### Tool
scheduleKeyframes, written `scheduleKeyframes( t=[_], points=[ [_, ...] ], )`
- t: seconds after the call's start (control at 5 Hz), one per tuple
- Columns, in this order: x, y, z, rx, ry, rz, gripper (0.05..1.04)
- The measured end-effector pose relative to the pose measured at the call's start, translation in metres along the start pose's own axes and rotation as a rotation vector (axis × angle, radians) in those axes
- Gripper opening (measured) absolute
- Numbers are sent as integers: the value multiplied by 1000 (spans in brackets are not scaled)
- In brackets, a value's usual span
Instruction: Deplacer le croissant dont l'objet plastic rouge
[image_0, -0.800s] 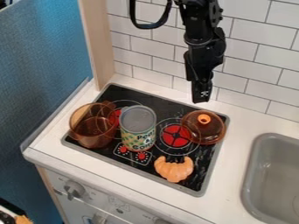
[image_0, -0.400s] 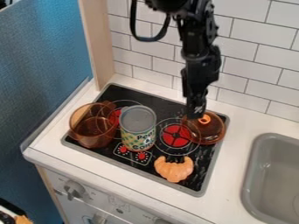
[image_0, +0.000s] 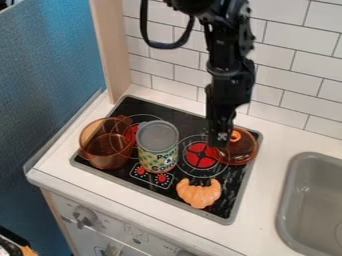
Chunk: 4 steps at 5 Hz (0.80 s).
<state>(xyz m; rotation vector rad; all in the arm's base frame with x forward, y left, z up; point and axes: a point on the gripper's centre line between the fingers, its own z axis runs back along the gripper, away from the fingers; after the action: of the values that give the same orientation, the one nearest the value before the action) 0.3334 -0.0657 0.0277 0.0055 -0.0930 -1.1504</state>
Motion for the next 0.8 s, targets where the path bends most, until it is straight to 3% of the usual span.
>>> scheduleKeyframes(
  t=[0.2,0.4,0.8],
  points=[
    [2,-24,-10,-50,1,-22,1001],
    [4,-46,-21,-66,34,-44,1001],
    [-16,-67,-49,-112,100,7,1000]
  ],
)
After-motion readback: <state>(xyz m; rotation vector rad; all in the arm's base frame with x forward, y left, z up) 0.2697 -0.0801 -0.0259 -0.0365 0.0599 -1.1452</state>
